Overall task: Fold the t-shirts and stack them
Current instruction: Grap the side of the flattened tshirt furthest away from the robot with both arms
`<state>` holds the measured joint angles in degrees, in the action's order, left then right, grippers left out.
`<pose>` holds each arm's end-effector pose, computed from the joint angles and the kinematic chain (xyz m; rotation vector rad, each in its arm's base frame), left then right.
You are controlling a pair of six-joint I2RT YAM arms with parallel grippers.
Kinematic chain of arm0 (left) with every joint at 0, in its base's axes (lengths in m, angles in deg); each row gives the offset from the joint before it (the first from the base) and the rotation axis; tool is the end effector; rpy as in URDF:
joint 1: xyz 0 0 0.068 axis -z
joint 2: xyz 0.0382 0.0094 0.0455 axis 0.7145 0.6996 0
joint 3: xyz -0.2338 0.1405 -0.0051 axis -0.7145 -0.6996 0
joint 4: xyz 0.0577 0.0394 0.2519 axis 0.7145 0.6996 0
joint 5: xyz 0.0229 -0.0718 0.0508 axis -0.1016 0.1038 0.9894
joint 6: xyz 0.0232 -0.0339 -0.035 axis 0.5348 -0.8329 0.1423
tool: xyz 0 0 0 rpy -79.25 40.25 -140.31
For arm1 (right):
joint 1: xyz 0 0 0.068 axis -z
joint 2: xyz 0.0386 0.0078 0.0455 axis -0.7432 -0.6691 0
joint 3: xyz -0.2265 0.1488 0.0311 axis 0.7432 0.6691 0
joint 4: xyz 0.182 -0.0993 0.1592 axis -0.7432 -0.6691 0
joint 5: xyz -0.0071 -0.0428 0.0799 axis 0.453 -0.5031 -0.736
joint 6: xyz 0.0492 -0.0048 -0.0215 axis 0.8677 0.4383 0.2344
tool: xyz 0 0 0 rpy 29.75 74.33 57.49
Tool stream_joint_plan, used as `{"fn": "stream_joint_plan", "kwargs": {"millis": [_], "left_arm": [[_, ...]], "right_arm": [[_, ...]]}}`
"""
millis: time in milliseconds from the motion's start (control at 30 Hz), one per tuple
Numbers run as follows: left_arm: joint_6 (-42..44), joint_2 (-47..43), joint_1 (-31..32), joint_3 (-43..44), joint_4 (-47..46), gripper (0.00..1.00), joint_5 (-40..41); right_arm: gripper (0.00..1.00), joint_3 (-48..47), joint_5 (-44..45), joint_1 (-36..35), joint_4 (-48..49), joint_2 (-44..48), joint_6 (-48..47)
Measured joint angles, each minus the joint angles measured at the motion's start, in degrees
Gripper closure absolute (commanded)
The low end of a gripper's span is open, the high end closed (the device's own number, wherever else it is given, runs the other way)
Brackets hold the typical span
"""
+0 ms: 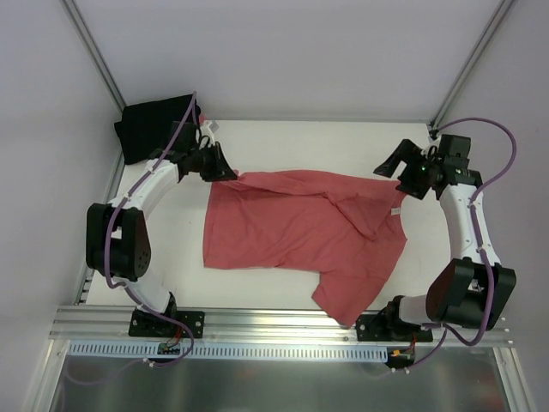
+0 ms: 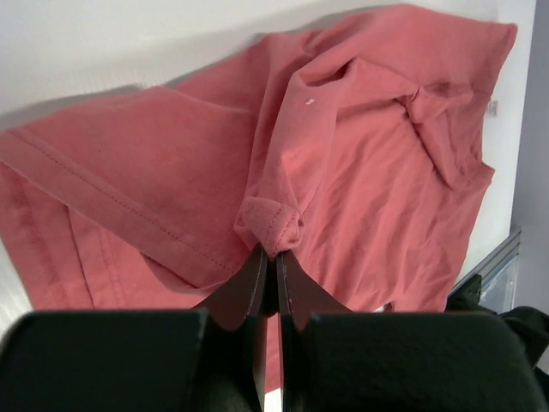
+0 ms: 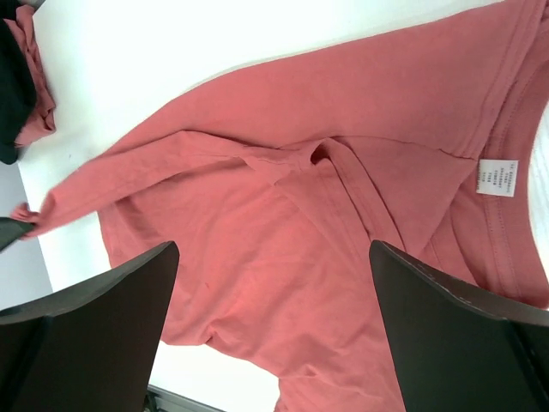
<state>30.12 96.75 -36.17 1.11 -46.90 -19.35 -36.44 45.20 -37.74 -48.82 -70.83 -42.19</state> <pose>0.3670 -0.0795 0.2715 0.0643 2.3091 -0.8883 0.2933 -0.0380 0.3230 0.1050 2.2395 0.4515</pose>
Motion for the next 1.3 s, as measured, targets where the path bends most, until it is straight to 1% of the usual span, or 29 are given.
{"fn": "stream_joint_plan", "kwargs": {"millis": [133, 233, 267, 300, 333, 367, 500, 633, 767, 900, 1000, 1067, 1167, 1233, 1300], "left_arm": [[0.83, -1.40, 1.64, -3.32, -0.04, 1.00, 0.74], [1.25, -2.14, 3.30, -6.23, -0.31, 1.00, 2.78], [1.40, -2.32, 3.67, -7.15, -0.33, 0.95, 3.39], [1.70, -2.43, 3.91, -7.82, -0.33, 0.53, 4.70], [2.36, -2.62, 4.59, -9.25, -0.28, 0.20, 5.95], [2.49, -2.71, 5.07, -10.23, -0.24, 0.02, 7.76], [2.23, -4.11, 6.75, -14.84, 0.07, 0.01, 16.33], [1.86, -9.25, 7.13, -19.23, -0.04, 0.01, 23.45], [1.64, -12.61, 7.08, -19.21, -2.01, 0.01, 28.65], [1.07, -10.84, 7.08, -17.94, -3.91, 0.01, 31.36], [0.66, -8.13, 7.06, -17.16, -5.60, 0.01, 31.28], [0.39, -4.13, 6.97, -13.77, -4.83, 0.01, 29.18], [-0.48, 3.72, 6.95, -6.58, -4.92, 0.01, 23.21], [-1.62, 7.08, 6.95, -3.63, -4.63, 0.02, 18.29], [-2.60, 9.42, 6.95, -0.92, -2.21, 0.05, 13.73]], "right_arm": [[0.00, -0.50, -1.20, 0.00, 0.09, -1.57, 1.46], [0.00, -0.50, -1.81, 0.00, 0.07, -1.88, 2.08], [0.00, -0.55, -1.97, 0.00, 0.07, -1.88, 2.21], [0.01, -0.61, -2.14, 0.00, 0.07, -1.88, 2.29], [0.01, -0.63, -2.38, 0.00, 0.09, -1.88, 2.45], [0.00, -0.63, -2.58, 0.00, 0.07, -1.88, 2.51], [0.01, -0.63, -3.30, 0.00, 0.07, -1.88, 2.86], [0.01, -0.68, -3.45, 0.00, 0.07, -1.88, 2.97], [0.01, -0.74, -3.80, -0.02, 0.07, -1.88, 3.13], [0.00, -1.16, -4.04, -0.20, 0.04, -1.88, 3.30], [0.01, -1.49, -4.26, -0.33, 0.07, -1.90, 3.32], [0.01, -1.62, -4.33, -0.39, 0.07, -2.05, 3.32], [0.00, -2.43, -4.37, -0.46, 0.02, -2.89, 3.30], [0.01, -2.82, -4.35, -0.46, 0.00, -3.30, 3.30], [0.01, -2.89, -4.35, -0.46, 0.00, -3.52, 3.30]]}}
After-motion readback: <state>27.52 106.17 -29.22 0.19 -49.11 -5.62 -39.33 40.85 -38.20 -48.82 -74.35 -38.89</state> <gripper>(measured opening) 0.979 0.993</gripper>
